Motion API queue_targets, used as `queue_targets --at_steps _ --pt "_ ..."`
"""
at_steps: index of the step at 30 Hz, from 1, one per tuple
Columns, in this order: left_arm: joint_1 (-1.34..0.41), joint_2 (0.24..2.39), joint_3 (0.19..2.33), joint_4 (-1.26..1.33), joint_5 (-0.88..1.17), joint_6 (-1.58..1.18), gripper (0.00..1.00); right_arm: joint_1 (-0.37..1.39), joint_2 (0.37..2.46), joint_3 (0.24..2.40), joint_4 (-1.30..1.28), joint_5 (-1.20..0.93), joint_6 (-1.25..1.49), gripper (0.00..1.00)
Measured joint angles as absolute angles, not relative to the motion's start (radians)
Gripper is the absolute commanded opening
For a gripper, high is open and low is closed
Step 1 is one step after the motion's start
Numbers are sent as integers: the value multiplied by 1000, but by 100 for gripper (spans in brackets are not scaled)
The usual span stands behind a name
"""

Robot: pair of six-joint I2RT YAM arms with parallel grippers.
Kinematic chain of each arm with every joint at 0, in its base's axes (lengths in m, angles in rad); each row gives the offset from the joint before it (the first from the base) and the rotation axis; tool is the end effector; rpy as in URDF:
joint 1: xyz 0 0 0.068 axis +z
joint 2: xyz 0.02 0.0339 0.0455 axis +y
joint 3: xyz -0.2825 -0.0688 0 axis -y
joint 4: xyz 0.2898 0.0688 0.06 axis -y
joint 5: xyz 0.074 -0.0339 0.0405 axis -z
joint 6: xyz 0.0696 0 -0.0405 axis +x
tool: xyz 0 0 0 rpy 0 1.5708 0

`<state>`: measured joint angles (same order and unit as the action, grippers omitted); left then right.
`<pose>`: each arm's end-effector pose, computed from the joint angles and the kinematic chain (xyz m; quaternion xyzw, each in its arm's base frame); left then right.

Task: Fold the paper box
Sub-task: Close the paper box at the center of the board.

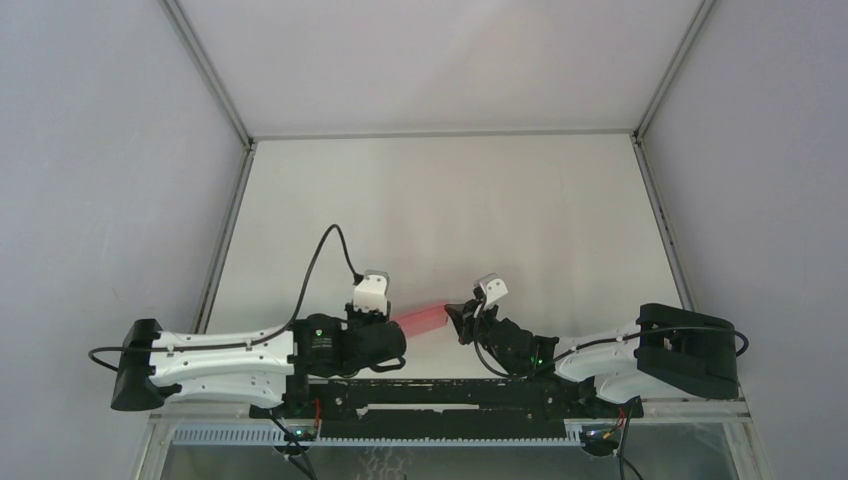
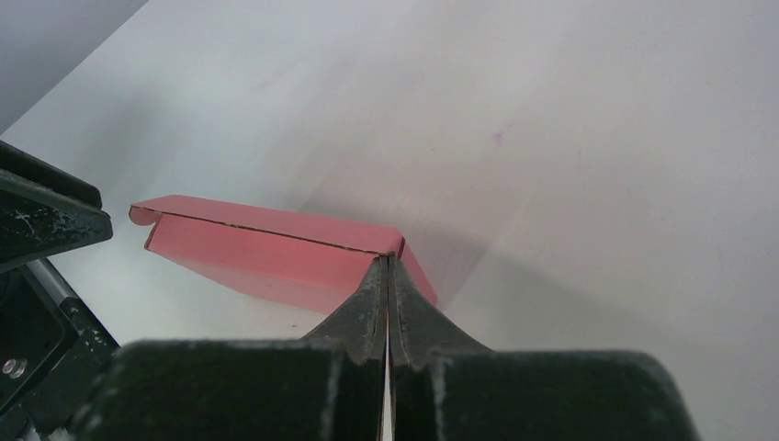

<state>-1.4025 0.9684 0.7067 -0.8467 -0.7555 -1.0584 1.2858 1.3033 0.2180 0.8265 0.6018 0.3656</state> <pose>0.0824 -0.2000 0.2177 0.0716 0.9059 -0.0809 0.4095 0.1111 0.2390 0.1240 -0.1741 0.7584 0.2689 0.5676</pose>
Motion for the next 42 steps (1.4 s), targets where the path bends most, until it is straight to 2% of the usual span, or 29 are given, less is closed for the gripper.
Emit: queue_targets --at_steps 26,42 --pt "-1398 984 665 -766 -769 -986 25 1291 1303 218 826 603 369 0" --pt "-1368 949 651 -730 -775 -914 26 1293 1303 218 826 603 369 0"
